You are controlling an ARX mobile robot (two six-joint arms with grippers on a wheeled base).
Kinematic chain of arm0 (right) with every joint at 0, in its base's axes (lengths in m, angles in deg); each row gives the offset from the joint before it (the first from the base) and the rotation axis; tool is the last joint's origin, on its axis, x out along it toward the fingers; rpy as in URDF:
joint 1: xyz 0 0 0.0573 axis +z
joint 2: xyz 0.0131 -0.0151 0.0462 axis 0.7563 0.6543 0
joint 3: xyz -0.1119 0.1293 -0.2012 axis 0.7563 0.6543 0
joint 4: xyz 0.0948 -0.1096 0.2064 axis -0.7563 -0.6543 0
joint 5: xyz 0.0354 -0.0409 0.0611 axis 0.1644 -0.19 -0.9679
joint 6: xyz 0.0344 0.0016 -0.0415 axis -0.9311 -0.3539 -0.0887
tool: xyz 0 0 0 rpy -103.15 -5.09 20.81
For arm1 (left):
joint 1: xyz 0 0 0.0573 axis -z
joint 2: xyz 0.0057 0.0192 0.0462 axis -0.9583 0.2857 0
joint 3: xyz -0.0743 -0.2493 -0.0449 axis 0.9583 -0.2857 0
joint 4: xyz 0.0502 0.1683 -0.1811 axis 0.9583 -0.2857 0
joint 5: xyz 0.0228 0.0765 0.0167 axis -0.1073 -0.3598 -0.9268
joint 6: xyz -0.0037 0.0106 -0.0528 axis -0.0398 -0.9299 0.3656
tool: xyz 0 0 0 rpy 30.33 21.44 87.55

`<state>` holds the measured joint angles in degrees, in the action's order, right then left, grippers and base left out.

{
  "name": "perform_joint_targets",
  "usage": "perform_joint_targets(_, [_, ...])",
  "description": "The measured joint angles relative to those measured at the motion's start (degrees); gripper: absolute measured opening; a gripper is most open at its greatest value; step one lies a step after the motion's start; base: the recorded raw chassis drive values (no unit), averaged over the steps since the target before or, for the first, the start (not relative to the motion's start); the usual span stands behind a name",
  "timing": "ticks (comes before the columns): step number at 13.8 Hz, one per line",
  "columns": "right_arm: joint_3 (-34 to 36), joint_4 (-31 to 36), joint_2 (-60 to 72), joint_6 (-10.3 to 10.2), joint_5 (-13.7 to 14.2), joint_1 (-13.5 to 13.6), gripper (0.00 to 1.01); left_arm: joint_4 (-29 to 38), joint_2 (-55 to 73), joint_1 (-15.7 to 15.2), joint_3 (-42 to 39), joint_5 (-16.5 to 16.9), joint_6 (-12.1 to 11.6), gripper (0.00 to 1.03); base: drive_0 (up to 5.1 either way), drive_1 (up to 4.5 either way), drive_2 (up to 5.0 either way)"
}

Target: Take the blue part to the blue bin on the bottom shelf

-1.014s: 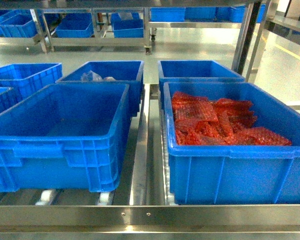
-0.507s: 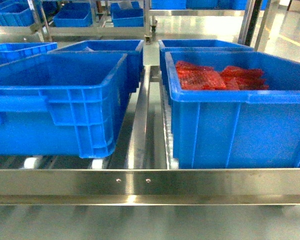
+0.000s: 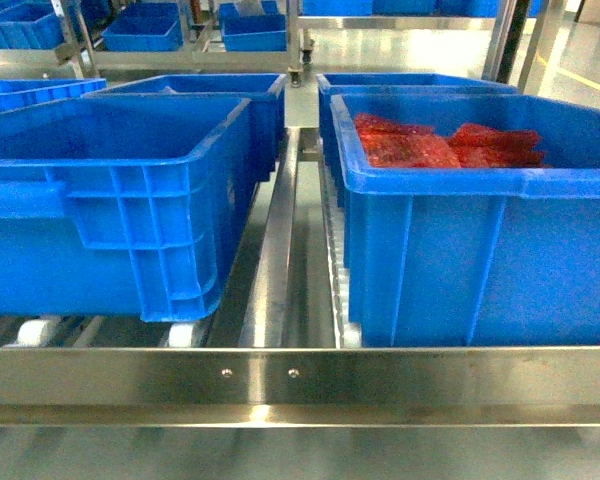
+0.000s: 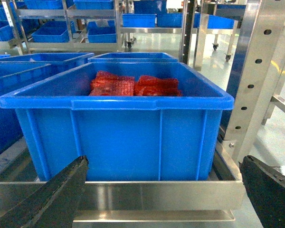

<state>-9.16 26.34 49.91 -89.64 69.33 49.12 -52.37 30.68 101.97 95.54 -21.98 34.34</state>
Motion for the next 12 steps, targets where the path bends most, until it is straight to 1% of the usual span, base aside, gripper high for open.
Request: perform_joint_targets(12, [0.00, -0.02, 0.00, 0.00, 0.00, 0.00, 0.98, -0.07, 0.17, 0.00, 0.00, 0.00, 0.00, 0.43, -0.1, 3.97, -4.1])
